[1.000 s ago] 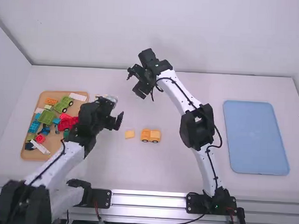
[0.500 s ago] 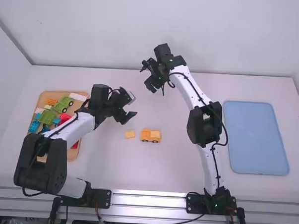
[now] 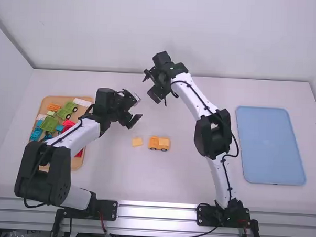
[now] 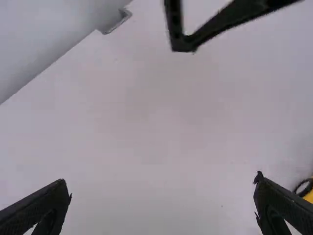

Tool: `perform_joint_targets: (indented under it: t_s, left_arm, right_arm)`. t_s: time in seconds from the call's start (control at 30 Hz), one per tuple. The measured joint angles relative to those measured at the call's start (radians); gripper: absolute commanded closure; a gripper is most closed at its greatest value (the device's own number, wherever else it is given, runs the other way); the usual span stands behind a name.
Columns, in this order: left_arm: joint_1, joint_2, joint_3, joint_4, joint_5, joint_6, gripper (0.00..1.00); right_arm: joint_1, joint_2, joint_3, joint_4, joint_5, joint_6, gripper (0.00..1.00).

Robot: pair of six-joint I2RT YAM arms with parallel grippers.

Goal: Assemble lego blocks to make yellow taxi

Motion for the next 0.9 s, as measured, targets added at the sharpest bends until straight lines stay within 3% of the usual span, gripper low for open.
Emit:
perform_joint_targets:
  t_s: [0.07, 0.17, 0.27, 0.47, 0.63, 0.77, 0.9]
  left_arm:
    - [0.012, -0.008, -0.001, -0.001, 0.019, -0.001, 0.01]
    - [0.054, -0.056, -0.018, 0.000, 0.067, 0.000, 0.01]
    - [0.092, -0.120, -0.042, -0.013, 0.108, -0.001, 0.01]
    - [0.106, -0.174, -0.056, -0.051, 0.100, -0.002, 0.01]
    - [0.106, -0.174, -0.057, -0.141, 0.145, 0.051, 0.01]
    - [0.106, -0.167, -0.057, -0.195, 0.317, 0.232, 0.01]
    - [0.106, -0.102, -0.057, -0.232, 0.465, 0.396, 0.01]
  right_arm:
    - [-0.003, -0.043, -0.109, 0.092, 0.010, 0.010, 0.02]
    - [0.000, -0.175, -0.396, 0.295, 0.024, 0.027, 0.02]
    - [0.002, -0.391, -0.735, 0.522, 0.002, 0.022, 0.01]
    - [-0.007, -0.800, -1.165, 0.847, -0.045, -0.026, 0.02]
    - [-0.074, -0.935, -1.401, 1.003, -0.151, -0.076, 0.01]
    - [-0.172, -0.935, -1.513, 1.023, -0.356, -0.153, 0.02]
    - [-0.270, -0.928, -1.540, 1.027, -0.607, -0.273, 0.02]
